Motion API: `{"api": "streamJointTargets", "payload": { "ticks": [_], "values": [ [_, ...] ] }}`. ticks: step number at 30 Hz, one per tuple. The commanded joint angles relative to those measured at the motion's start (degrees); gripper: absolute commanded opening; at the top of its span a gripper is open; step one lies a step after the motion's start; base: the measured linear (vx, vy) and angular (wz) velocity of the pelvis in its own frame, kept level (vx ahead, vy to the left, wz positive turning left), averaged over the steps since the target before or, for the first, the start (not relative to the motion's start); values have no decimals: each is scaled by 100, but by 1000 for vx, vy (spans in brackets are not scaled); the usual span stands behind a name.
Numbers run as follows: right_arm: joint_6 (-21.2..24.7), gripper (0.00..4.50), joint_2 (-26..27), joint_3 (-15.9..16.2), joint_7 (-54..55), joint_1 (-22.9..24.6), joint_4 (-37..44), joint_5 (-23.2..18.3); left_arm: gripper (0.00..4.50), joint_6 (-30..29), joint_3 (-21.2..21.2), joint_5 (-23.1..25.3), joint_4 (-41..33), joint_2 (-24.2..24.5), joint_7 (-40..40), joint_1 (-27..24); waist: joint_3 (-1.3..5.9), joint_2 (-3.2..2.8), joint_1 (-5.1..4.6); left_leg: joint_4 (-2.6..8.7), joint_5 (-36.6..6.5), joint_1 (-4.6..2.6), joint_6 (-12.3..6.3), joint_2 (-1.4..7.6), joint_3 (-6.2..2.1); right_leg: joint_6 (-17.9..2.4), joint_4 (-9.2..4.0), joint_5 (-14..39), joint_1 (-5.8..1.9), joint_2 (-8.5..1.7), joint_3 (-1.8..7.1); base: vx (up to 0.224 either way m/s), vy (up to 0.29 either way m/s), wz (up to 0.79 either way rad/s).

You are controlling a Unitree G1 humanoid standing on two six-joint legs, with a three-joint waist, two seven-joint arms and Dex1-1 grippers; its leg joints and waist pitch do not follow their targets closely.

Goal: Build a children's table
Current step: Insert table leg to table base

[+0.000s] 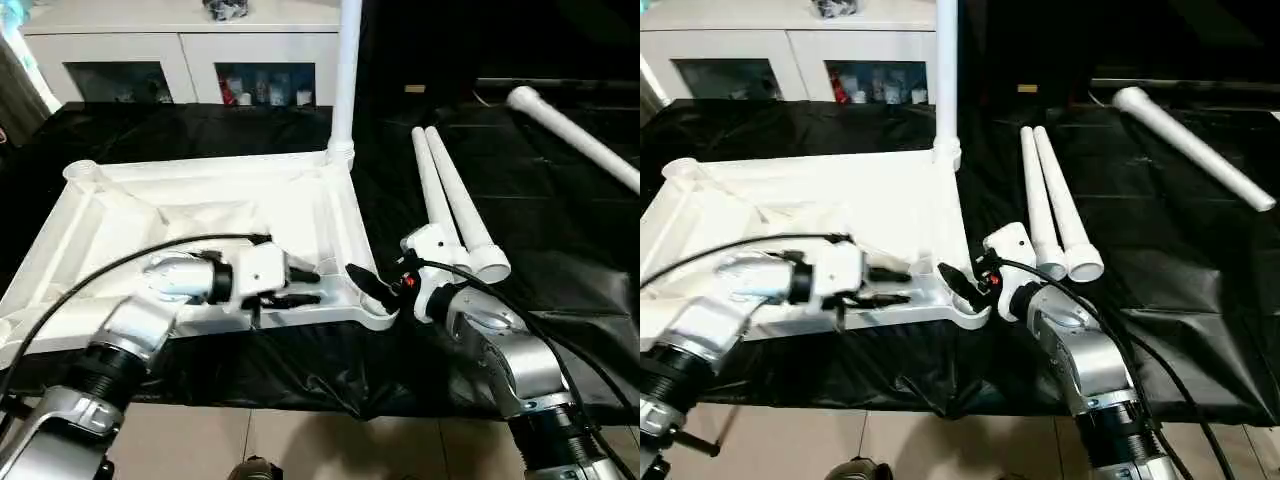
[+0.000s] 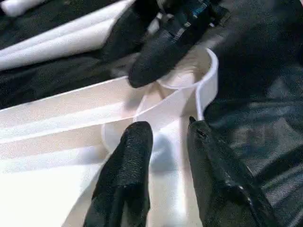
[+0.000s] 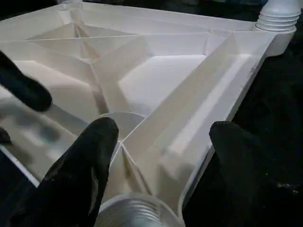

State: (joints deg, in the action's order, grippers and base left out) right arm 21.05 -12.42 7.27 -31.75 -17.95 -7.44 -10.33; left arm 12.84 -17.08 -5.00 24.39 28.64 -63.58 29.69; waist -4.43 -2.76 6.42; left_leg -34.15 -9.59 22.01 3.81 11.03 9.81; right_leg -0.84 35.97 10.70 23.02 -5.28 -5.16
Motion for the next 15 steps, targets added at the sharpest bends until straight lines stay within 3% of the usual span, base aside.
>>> {"api": "streamJointTargets", "payload": {
  "ticks": [1,5,12,13,15],
  "values": [
    [1,351,23,20,23,42,163,21,174,-222,224,-241,-258,38,5,-107,518,-22,-1,390,-1307,-102,101,196,-56,-1079,-410,1147,-286,-349,310,0,0,0],
    [7,351,47,36,38,99,206,27,210,-558,443,-428,-532,-28,283,-245,510,-21,-6,398,-1376,-98,96,201,-61,-1099,-409,1175,-286,-342,307,0,0,0],
    [31,351,111,86,99,136,260,23,253,-1057,867,-328,-799,-440,1492,-401,513,-1,-10,380,-1257,-81,63,190,-57,-993,-431,1212,-299,-335,310,0,0,0],
    [34,351,120,78,112,136,276,18,265,-1167,1007,-296,-851,-573,1881,-411,513,-29,-5,378,-1259,-82,67,190,-61,-999,-430,1203,-296,-335,306,0,0,0],
    [23,351,146,11,165,131,343,-7,288,-1287,1286,-424,-964,-802,2398,-416,516,-13,-10,368,-1263,-74,44,180,-61,-992,-438,1143,-307,-321,299,0,0,0]
  ]
}}
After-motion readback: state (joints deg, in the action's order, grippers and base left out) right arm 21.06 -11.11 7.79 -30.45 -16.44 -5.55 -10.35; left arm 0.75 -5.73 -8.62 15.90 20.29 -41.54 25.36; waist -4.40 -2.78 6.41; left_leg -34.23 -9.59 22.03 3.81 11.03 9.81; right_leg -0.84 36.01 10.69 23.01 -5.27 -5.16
